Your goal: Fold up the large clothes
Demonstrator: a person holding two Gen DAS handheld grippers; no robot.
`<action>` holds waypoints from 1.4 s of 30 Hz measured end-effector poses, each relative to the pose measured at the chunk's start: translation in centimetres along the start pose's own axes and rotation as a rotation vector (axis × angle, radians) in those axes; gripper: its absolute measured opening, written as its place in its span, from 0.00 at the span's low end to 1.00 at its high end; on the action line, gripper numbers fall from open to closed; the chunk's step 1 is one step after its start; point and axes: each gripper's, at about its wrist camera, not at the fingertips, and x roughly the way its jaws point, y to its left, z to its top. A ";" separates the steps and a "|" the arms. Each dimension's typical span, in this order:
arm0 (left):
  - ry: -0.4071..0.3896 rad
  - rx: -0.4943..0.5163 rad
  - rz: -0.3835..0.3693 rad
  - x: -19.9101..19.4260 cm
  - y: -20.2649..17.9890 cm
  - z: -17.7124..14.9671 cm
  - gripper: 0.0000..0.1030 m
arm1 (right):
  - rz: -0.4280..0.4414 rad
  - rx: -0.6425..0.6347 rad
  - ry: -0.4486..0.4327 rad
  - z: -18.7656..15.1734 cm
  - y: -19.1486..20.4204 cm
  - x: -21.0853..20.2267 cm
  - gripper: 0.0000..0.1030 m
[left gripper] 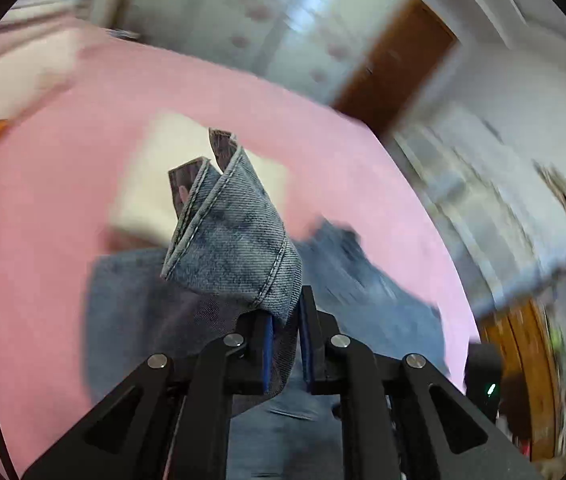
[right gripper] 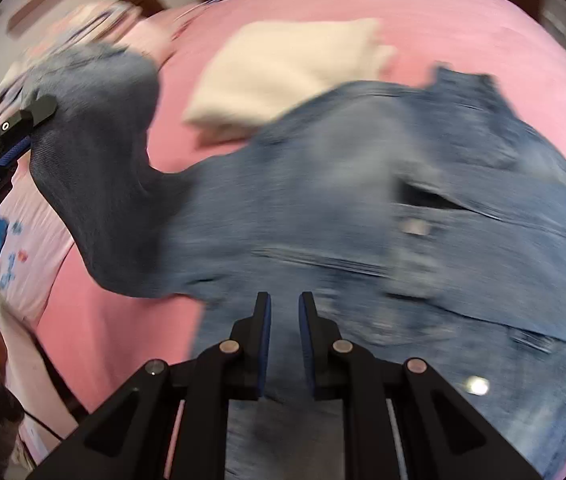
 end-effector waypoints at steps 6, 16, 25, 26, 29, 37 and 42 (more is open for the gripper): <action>0.352 0.037 -0.016 12.6 -5.0 -6.9 0.26 | -0.097 0.084 0.015 -3.0 -9.3 -2.2 0.14; 0.365 -0.069 0.123 10.9 -3.4 -9.6 0.30 | -0.005 0.107 0.028 -3.6 -14.6 -2.1 0.14; 0.256 -0.329 0.321 3.4 5.5 -10.8 0.43 | 0.201 0.112 0.037 1.2 -14.6 2.1 0.41; 0.254 -0.366 0.335 3.0 6.6 -11.1 0.43 | 0.227 0.122 0.050 1.3 -14.9 2.7 0.41; 0.247 -0.439 0.348 2.7 8.7 -11.9 0.43 | 0.288 0.170 0.106 1.5 -15.7 5.1 0.41; 0.215 -0.482 0.357 3.2 10.1 -11.7 0.43 | 0.438 0.224 0.159 1.1 -15.3 9.0 0.24; 0.213 -0.461 0.322 3.0 9.3 -11.3 0.43 | 0.398 0.034 0.074 2.5 -10.6 5.7 0.10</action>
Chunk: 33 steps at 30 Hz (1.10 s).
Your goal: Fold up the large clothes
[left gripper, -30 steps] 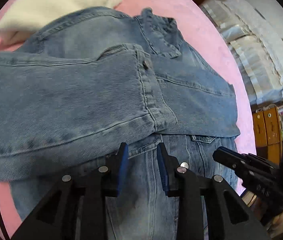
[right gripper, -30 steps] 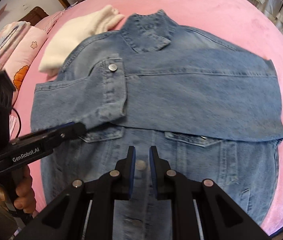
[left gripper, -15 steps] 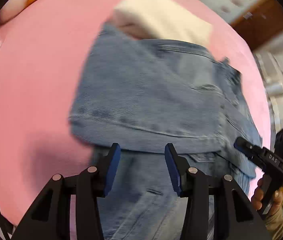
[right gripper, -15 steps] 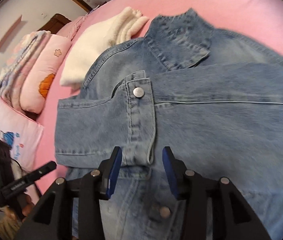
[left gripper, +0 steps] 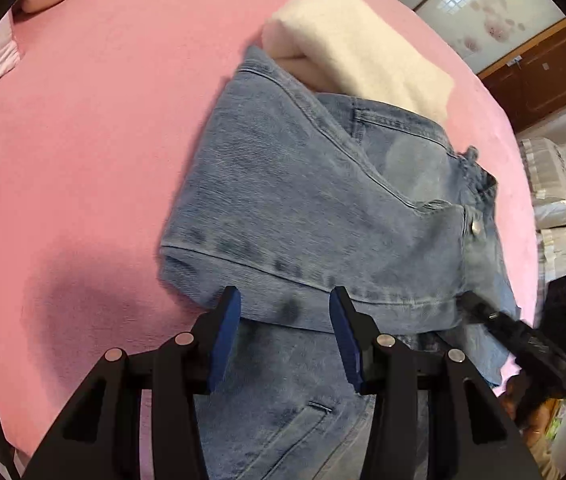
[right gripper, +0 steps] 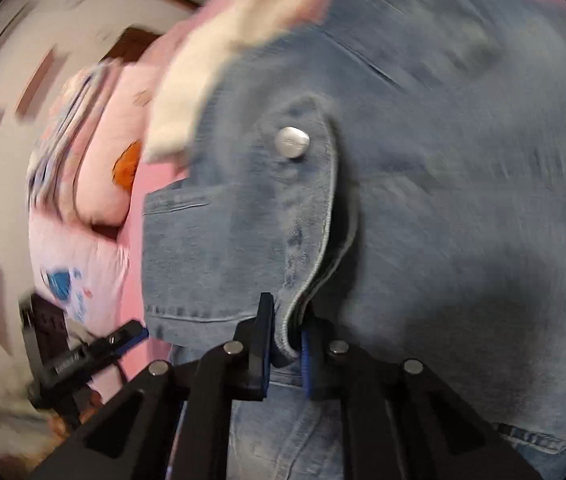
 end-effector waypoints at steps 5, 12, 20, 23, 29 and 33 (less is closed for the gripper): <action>0.043 -0.013 -0.055 0.5 -0.5 -1.3 0.43 | -0.032 -0.244 -0.127 1.0 8.5 -4.0 0.10; 0.016 -0.006 -0.043 1.7 -1.4 -0.9 0.43 | -0.047 -0.282 -0.342 3.4 12.3 -10.0 0.10; -0.036 -0.071 0.010 3.6 -1.3 1.4 0.43 | -0.251 -0.222 -0.455 0.9 9.0 -15.6 0.10; -0.035 -0.079 0.029 3.8 -1.4 1.1 0.43 | -0.319 -0.142 -0.406 -0.8 5.8 -15.2 0.10; 0.068 0.022 0.052 4.2 -1.6 -0.5 0.43 | -0.443 0.008 -0.183 -4.7 -1.6 -10.0 0.10; 0.182 0.218 0.070 3.2 -3.2 -2.1 0.43 | -0.424 0.112 -0.041 -6.7 -4.9 -8.3 0.19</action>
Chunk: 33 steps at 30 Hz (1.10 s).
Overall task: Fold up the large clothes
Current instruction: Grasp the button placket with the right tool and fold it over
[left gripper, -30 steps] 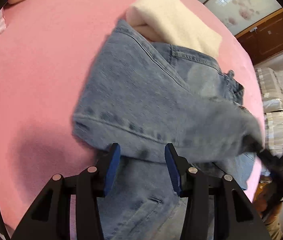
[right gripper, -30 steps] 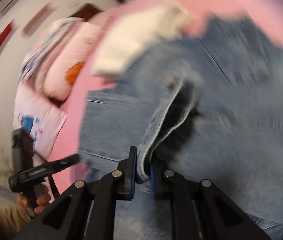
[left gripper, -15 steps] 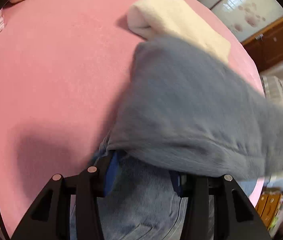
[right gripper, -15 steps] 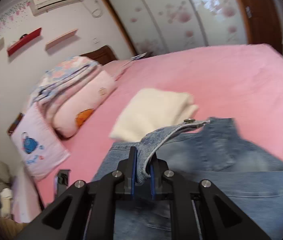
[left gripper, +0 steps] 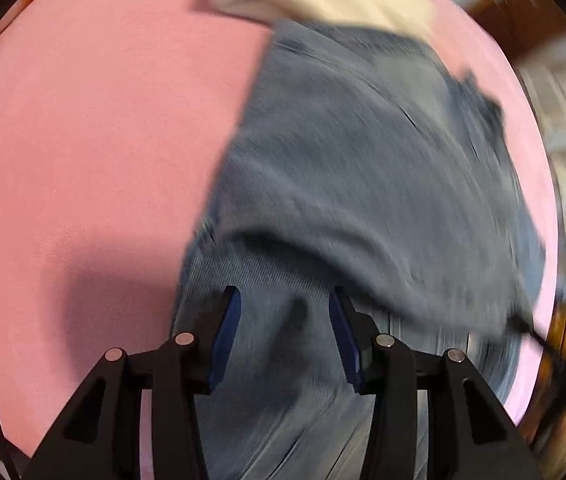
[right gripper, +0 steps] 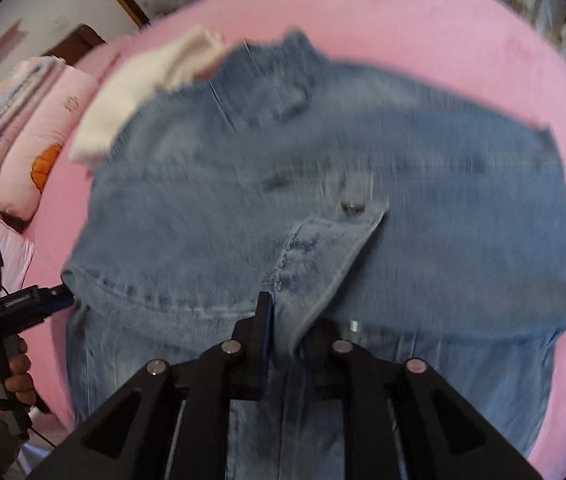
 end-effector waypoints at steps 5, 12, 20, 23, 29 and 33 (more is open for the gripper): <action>-0.033 0.157 -0.006 -3.6 -1.3 0.8 0.46 | 0.052 0.054 -0.049 0.3 -1.2 -2.4 0.33; -0.203 0.092 0.057 -2.8 -0.7 9.5 0.54 | 0.052 0.075 -0.091 4.3 -3.4 -1.3 0.36; -0.138 0.076 -0.010 3.0 0.9 15.4 0.54 | 0.120 0.172 -0.060 6.5 -7.6 2.7 0.36; -0.110 0.088 -0.021 4.3 1.3 15.9 0.55 | 0.165 0.159 -0.065 6.5 -7.6 3.0 0.39; -0.077 0.075 -0.062 5.7 2.5 16.5 0.59 | 0.178 0.061 -0.062 7.0 -5.6 3.9 0.42; -0.075 0.081 -0.092 5.9 1.9 16.9 0.38 | 0.170 -0.002 -0.052 7.1 -4.5 3.9 0.25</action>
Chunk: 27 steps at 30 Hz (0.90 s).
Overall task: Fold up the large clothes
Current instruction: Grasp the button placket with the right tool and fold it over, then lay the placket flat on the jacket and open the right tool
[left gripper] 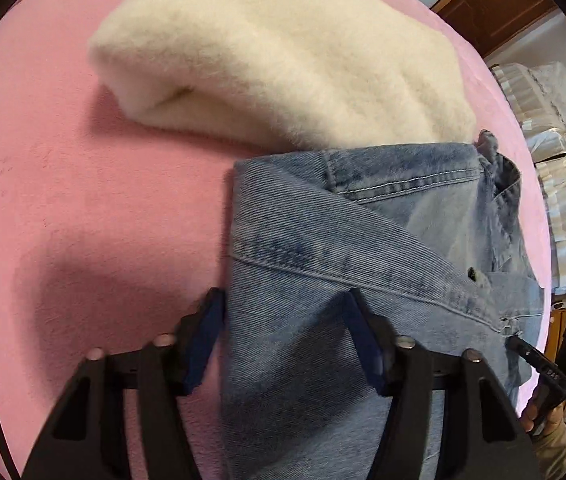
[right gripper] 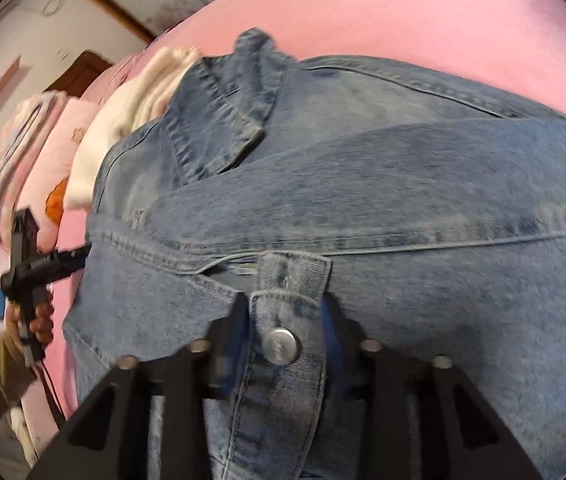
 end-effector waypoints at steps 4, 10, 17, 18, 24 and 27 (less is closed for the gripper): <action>-0.047 0.104 0.122 -0.5 -1.9 -0.4 0.09 | -0.060 -0.081 -0.044 -0.3 1.9 -1.4 0.22; -0.162 0.081 0.133 -2.7 -1.8 -1.2 0.07 | -0.134 -0.229 -0.248 1.6 6.2 -6.9 0.22; -0.159 0.046 0.179 -0.9 -1.0 -1.1 0.09 | -0.246 -0.216 -0.147 4.3 3.6 -1.6 0.23; -0.156 0.038 0.183 -0.9 -0.7 -1.1 0.10 | -0.263 -0.202 -0.114 4.3 2.9 -0.3 0.26; -0.153 -0.021 0.249 -3.7 0.0 -1.6 0.28 | -0.270 -0.087 -0.210 4.3 2.8 -3.1 0.37; -0.194 -0.029 0.202 -6.3 -0.7 -3.3 0.28 | -0.273 -0.123 -0.258 2.6 4.9 -5.3 0.38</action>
